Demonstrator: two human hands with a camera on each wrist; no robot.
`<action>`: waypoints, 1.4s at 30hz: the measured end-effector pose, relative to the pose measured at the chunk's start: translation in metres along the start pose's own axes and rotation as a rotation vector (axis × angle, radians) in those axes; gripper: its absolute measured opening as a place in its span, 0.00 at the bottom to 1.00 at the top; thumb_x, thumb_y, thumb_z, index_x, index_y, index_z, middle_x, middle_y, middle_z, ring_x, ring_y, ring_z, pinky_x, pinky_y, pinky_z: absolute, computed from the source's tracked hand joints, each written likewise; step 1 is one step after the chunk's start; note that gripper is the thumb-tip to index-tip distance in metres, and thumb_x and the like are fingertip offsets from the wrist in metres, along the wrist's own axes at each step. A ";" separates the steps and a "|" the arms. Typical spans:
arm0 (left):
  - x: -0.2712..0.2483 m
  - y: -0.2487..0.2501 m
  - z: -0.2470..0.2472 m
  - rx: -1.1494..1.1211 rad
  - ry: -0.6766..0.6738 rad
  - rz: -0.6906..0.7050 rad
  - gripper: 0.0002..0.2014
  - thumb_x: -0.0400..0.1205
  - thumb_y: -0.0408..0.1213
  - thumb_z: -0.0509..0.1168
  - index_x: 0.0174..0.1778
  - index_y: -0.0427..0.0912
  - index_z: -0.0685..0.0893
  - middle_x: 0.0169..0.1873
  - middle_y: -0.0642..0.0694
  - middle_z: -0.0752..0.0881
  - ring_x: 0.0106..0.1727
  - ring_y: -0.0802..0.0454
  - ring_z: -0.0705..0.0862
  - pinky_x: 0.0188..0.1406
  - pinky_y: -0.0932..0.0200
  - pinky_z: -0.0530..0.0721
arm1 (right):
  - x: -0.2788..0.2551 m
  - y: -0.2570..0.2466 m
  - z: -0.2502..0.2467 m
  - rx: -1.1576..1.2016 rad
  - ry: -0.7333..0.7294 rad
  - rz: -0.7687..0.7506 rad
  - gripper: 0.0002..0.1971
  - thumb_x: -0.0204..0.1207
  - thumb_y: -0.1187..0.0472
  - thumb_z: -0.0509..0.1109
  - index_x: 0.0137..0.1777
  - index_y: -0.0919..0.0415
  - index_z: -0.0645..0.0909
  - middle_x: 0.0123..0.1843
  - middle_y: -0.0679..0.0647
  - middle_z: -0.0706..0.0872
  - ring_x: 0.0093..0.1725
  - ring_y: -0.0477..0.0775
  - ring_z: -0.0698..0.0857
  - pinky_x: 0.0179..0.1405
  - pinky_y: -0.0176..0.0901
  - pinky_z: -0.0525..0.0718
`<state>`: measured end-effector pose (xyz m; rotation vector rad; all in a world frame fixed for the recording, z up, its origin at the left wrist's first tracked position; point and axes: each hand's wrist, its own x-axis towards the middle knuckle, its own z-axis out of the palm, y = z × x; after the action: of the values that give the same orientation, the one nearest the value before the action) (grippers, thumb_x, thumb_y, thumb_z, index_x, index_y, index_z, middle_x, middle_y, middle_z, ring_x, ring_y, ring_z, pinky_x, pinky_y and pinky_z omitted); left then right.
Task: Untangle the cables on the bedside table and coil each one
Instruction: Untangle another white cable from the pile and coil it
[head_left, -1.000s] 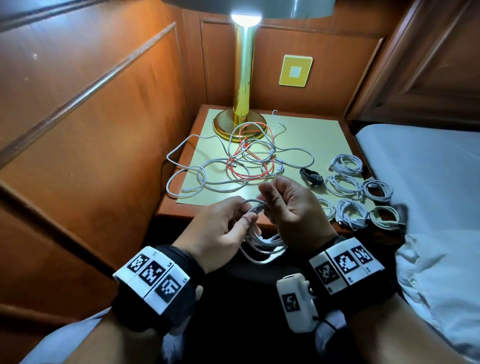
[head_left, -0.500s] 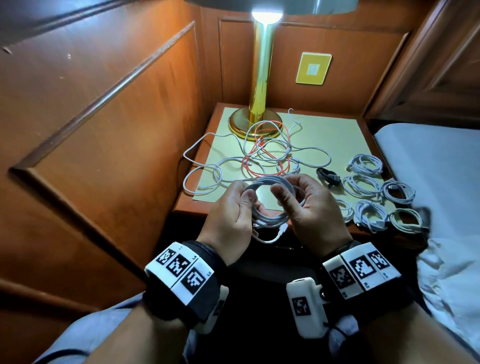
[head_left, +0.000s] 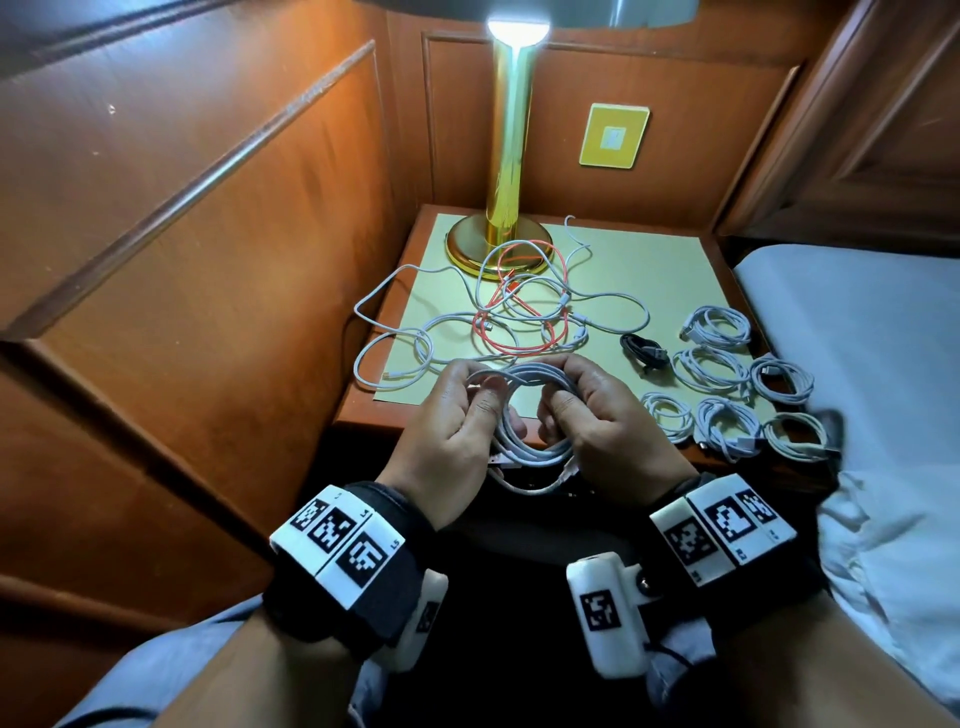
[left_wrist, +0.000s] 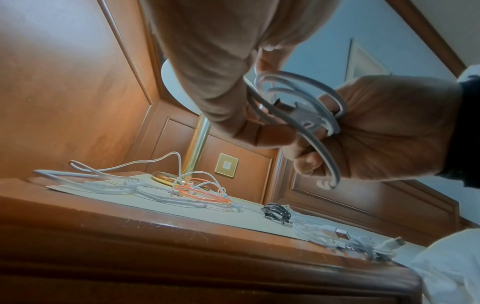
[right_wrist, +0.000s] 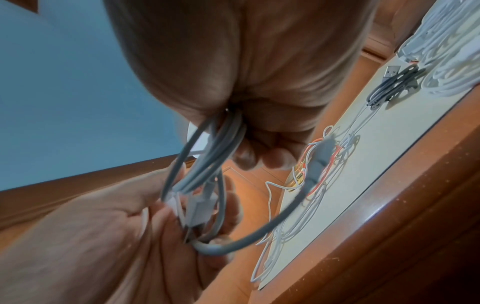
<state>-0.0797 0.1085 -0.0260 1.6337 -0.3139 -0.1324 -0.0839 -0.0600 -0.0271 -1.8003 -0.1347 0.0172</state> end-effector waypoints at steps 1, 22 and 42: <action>0.000 0.000 -0.001 -0.011 0.000 -0.003 0.20 0.84 0.51 0.57 0.62 0.39 0.74 0.39 0.41 0.87 0.40 0.48 0.86 0.45 0.47 0.85 | 0.000 0.000 0.000 0.007 -0.008 0.005 0.13 0.86 0.69 0.58 0.63 0.59 0.80 0.29 0.45 0.77 0.30 0.46 0.77 0.33 0.42 0.76; 0.008 -0.010 -0.002 -0.199 0.292 -0.099 0.10 0.86 0.32 0.67 0.42 0.35 0.92 0.36 0.37 0.90 0.37 0.44 0.86 0.48 0.42 0.89 | -0.002 -0.005 0.006 -0.007 0.195 -0.119 0.12 0.84 0.66 0.57 0.56 0.49 0.78 0.29 0.48 0.75 0.30 0.51 0.75 0.34 0.53 0.76; 0.001 -0.005 0.012 -0.398 0.207 -0.076 0.08 0.70 0.34 0.76 0.45 0.40 0.93 0.43 0.39 0.93 0.44 0.47 0.89 0.55 0.51 0.88 | 0.003 0.006 0.016 -0.172 0.305 -0.189 0.11 0.80 0.57 0.56 0.57 0.57 0.76 0.33 0.39 0.79 0.33 0.40 0.79 0.40 0.40 0.76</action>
<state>-0.0818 0.0974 -0.0320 1.2511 -0.0599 -0.0767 -0.0822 -0.0458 -0.0359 -1.9312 -0.0896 -0.4132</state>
